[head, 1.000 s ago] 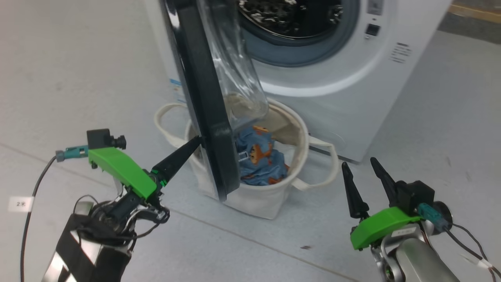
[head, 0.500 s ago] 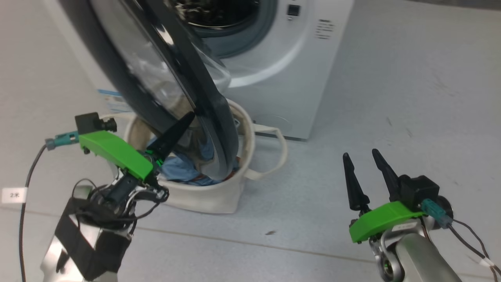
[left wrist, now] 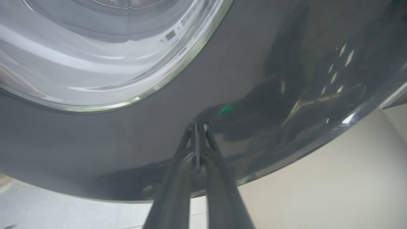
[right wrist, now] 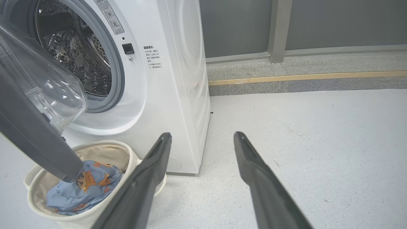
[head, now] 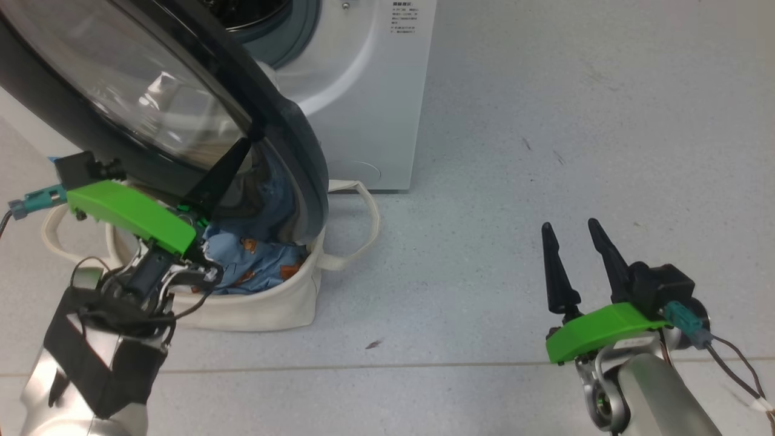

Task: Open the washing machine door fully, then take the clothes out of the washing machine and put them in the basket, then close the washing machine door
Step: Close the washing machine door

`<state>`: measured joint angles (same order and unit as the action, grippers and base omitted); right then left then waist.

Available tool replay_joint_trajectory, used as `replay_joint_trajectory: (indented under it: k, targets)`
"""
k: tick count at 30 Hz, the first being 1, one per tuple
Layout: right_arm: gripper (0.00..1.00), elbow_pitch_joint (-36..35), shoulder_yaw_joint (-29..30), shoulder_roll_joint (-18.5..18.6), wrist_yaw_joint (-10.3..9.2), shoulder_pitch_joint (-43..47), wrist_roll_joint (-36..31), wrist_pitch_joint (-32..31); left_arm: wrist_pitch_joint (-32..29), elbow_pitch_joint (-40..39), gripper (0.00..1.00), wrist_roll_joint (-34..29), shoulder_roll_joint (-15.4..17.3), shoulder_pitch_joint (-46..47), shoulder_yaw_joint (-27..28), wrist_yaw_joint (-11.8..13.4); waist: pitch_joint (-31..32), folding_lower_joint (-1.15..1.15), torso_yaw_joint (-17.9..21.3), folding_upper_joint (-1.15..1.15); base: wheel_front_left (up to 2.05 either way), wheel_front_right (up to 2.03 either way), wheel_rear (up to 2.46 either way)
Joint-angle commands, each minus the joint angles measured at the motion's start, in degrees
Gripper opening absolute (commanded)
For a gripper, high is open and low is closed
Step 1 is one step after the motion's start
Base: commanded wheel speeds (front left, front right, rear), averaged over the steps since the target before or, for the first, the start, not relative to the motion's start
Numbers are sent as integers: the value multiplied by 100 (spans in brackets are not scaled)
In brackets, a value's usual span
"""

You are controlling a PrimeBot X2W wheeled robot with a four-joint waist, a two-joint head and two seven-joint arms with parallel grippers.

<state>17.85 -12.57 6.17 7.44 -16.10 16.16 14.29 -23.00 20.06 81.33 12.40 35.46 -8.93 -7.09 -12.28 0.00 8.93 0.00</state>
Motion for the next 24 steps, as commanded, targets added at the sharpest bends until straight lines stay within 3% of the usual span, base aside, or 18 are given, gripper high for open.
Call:
replay_joint_trajectory:
  k: [1,3,8,17,24]
  targets:
    - [100,-215,-89,-58,5,-94,-52,71,105,-242,30,-102,302,271,141,-39,7,0,-19,0,0,0,0]
    - [100,-209,-91,-69,5,-81,-53,71,268,-266,96,-205,382,241,88,-39,48,0,-50,0,0,0,0]
    - [100,-161,-214,-77,5,-59,-66,71,1106,-431,100,-873,819,19,-58,-39,171,0,-106,0,0,0,0]
    - [100,-161,-158,-63,5,16,-67,71,3387,-225,100,-2696,1832,-605,-278,-40,361,0,-205,0,0,0,0]
    - [100,-161,-114,-33,5,121,-66,71,3792,212,100,-3813,2044,-1187,-13,96,578,0,-245,0,0,0,0]
